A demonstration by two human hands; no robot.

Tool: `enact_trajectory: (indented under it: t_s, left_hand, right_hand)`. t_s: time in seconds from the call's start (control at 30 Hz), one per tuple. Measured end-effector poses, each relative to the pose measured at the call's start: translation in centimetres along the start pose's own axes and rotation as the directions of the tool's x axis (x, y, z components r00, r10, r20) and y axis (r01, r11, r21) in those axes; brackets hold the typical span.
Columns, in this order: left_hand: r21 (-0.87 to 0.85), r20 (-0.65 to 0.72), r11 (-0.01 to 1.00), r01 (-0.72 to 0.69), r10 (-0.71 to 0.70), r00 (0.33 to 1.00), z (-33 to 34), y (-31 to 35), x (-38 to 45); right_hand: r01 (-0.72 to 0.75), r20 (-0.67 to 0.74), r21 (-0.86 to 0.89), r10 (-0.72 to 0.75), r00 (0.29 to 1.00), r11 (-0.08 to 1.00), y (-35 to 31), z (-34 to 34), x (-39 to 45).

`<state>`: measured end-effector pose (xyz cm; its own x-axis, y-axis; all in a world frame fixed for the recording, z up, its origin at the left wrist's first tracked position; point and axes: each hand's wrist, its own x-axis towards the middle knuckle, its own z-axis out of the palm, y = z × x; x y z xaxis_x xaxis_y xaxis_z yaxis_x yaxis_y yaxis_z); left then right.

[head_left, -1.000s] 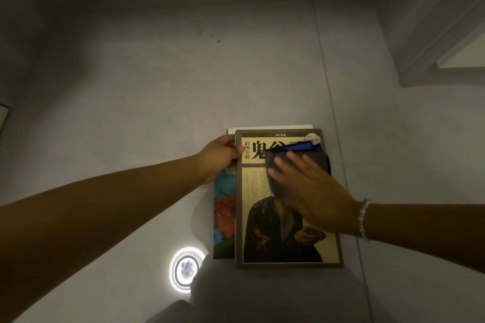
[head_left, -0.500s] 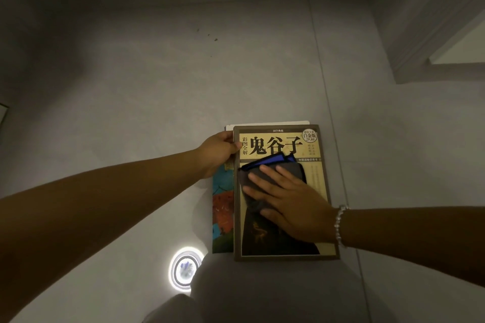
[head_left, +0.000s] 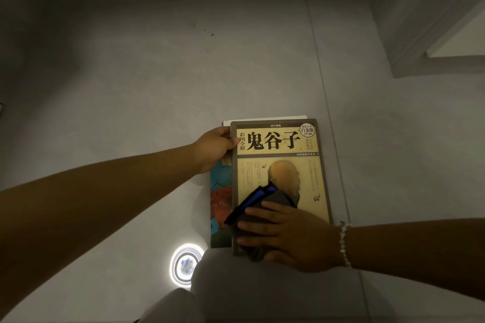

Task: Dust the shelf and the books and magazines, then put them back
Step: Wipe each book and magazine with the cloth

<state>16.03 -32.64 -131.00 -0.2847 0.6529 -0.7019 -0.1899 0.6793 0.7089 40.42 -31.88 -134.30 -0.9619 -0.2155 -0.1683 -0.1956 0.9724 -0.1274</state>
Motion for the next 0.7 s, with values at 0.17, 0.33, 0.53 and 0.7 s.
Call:
enact_trajectory:
  t_s: [0.17, 0.33, 0.53, 0.7]
  left_hand:
    - [0.023, 0.003, 1.000, 0.004, -0.004, 1.000, 0.0, 0.1, -0.1]
    - [0.063, -0.006, 0.998, -0.006, 0.006, 1.000, 0.2, 0.2, -0.4]
    - [0.085, -0.020, 0.996, -0.004, 0.005, 1.000, 0.3, 0.2, -0.4]
    - [0.074, -0.025, 0.997, 0.008, -0.006, 1.000, 0.4, 0.3, -0.5]
  right_hand:
    - [-0.002, -0.006, -0.016, 0.002, 1.000, 1.000, 2.9, 0.0, -3.1]
    - [-0.151, -0.008, 0.021, 0.151, 0.989, 0.988, 6.5, -1.0, -3.9]
    - [-0.380, 0.008, 0.211, 0.388, 0.922, 0.900, 10.6, -1.8, -1.6]
    - [-0.545, 0.012, 0.263, 0.562, 0.827, 0.796, 12.1, -2.8, 0.9]
